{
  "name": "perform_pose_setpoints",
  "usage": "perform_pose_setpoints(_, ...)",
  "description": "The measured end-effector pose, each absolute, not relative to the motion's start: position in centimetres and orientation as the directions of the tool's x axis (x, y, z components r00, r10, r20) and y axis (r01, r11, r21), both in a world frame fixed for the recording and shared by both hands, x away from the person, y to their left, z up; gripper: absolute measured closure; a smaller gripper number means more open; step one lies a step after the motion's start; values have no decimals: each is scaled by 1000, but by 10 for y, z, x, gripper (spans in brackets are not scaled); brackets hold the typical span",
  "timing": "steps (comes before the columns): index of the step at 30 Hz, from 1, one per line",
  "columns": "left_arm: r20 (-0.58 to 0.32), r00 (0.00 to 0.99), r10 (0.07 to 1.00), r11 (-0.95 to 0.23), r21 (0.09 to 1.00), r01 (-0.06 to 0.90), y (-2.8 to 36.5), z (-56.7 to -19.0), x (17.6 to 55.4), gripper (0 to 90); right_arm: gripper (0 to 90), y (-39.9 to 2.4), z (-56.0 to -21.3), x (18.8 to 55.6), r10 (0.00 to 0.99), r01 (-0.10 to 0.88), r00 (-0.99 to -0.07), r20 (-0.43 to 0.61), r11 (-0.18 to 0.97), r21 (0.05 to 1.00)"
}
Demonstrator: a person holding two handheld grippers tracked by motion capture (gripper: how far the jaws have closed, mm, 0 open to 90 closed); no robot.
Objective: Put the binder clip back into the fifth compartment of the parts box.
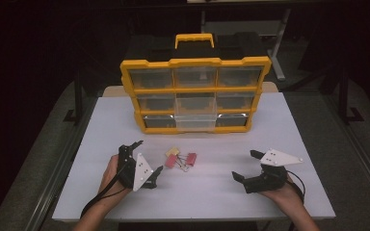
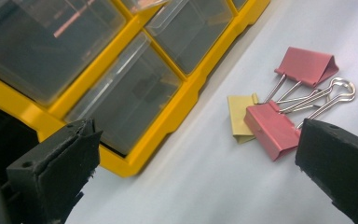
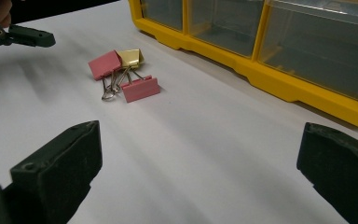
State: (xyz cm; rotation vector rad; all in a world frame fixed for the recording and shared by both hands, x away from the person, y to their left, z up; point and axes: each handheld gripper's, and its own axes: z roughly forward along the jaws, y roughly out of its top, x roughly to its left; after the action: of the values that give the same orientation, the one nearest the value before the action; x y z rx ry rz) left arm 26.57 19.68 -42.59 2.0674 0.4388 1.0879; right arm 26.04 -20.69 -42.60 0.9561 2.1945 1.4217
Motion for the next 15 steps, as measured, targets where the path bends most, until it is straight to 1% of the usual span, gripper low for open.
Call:
perform_pose_setpoints(2,532,588,609,-646,763,-22,198,-425,267,0,0,-207,-426,260,703,348,-708,67,265,899)
perform_pose_setpoints(6,453,605,655,-584,811,25,201,-424,270,0,0,-207,-426,260,702,347,-709,65,267,899)
perform_pose_setpoints(7,460,606,649,-593,805,25,202,-423,271,0,0,-207,-426,260,701,348,-710,66,268,899)
perform_pose_setpoints(10,418,615,669,-563,825,52,204,-423,272,0,0,-207,-426,260,700,348,-711,66,269,898)
perform_pose_setpoints(11,418,615,669,-563,825,52,204,-423,272,0,0,-207,-426,260,700,348,-711,66,269,898)
perform_pose_setpoints(12,381,625,682,-534,843,68,205,-422,274,0,0,-207,-426,260,700,348,-712,66,269,898)
perform_pose_setpoints(15,326,643,693,-499,860,102,209,-421,276,0,0,-207,-426,261,698,347,-713,65,271,898)
